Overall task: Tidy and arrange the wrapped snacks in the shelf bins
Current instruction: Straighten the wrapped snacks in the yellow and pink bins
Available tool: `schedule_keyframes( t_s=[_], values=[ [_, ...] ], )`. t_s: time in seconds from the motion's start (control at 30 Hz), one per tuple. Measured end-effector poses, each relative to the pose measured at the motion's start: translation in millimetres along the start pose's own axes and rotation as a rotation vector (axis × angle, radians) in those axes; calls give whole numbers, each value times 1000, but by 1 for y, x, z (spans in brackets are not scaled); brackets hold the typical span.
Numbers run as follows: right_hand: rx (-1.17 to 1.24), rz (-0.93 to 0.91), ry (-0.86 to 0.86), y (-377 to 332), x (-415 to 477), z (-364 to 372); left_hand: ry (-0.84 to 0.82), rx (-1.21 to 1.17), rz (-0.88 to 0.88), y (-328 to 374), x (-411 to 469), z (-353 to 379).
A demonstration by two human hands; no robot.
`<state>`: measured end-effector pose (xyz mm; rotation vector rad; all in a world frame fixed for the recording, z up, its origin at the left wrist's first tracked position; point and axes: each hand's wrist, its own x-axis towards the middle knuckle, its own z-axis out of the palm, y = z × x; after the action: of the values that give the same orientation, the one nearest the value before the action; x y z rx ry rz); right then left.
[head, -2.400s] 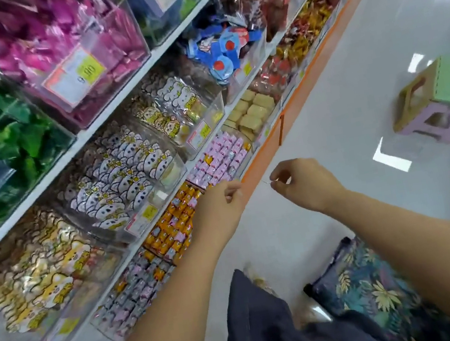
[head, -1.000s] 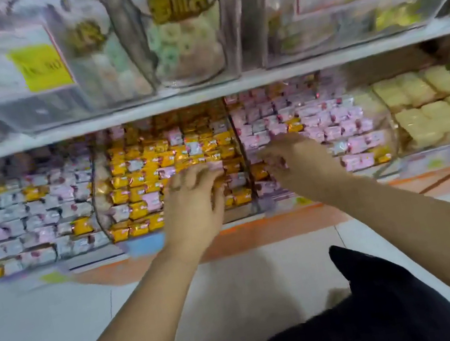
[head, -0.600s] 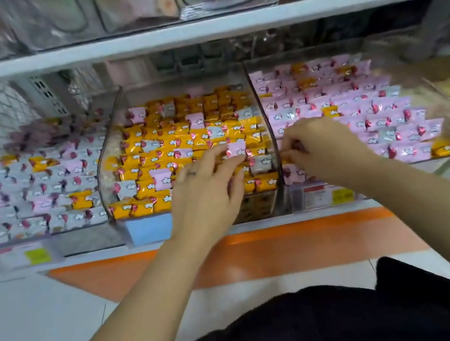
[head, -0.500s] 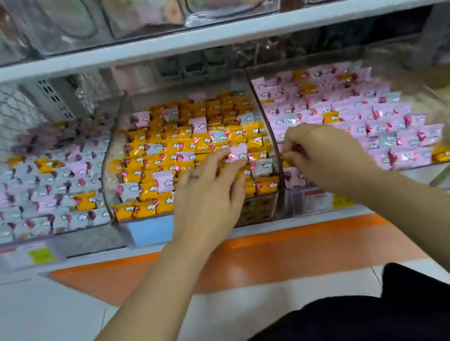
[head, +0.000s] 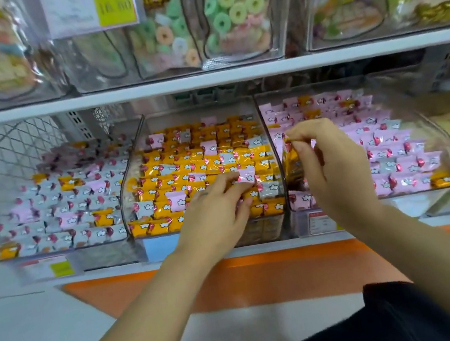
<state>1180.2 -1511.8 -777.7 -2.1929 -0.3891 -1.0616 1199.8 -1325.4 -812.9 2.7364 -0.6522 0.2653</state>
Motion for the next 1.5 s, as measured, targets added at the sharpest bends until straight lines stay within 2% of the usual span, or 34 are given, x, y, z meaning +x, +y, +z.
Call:
schedule_keyframes(
  t_s=[0.13, 0.2, 0.33, 0.4, 0.5, 0.57, 0.73, 0.9, 1.1, 1.37, 1.5],
  values=[
    [135, -107, 45, -13, 7, -10, -37, -18, 5, 0, -3, -8],
    [184, -122, 4, -17, 8, -10, -7, -53, -18, 1, -5, -13],
    [223, -78, -252, -16, -1, 7, 92, -292, -144, 7, -10, -23],
    [175, -46, -398, -13, -6, 15, 124, -370, -152, 12, -12, -26],
    [93, -30, -611, -13, -11, 17, 115, -381, -134, 20, -17, -26],
    [68, -31, -661, -15, -13, 9, 103, -324, -131, 24, -19, -23],
    [-43, 179, -520, 10, -8, -30, 69, -266, -141, 34, -14, -15],
    [-304, 348, -437, 66, 8, -41, 172, -249, -228, 39, -5, -9],
    [-413, 401, -525, 101, 26, -23, 229, -222, -297, 33, 4, -1],
    [-358, 518, -511, 109, 34, -19, 331, -175, -383, 19, 14, -2],
    [-419, 469, -481, 107, 31, -21, 302, -228, -390, 18, 15, -2]
  ],
)
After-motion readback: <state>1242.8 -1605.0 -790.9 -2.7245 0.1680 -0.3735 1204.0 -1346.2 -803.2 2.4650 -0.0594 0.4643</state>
